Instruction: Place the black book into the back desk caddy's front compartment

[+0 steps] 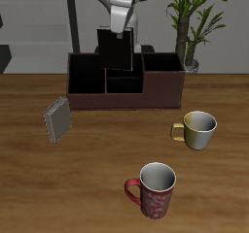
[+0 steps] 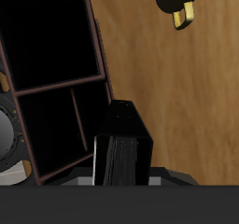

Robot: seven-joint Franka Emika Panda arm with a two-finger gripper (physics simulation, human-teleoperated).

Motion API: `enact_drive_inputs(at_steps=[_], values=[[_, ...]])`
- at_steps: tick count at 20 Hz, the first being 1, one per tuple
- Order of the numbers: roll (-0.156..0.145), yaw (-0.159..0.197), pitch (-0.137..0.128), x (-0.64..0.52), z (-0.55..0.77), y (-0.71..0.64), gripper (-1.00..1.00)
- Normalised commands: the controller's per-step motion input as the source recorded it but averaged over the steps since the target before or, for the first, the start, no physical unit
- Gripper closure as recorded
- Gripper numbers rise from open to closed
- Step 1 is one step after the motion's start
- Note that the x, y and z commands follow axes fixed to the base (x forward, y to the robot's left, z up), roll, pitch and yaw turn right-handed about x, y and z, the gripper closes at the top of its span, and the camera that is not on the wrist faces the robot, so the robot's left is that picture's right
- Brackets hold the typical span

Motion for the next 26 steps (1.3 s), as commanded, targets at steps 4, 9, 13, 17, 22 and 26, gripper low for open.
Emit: enact_drive_inputs(at_steps=[4,9,13,17,22,26], values=[[0.003,0.061,0.001,-0.01,-0.1,0.11,1.0],[0.001,0.076,-0.016,-0.03,-0.02,0.13,1.0],[0.006,0.007,0.026,0.0,-0.13,0.1,1.0],[-0.004,0.045,0.036,-0.04,-0.24,-0.02,1.0],[0.0,0.01,0.02,-0.08,-0.15,-0.03,1.0],[0.013,0.004,0.032,-0.08,-0.1,0.04,1.0]])
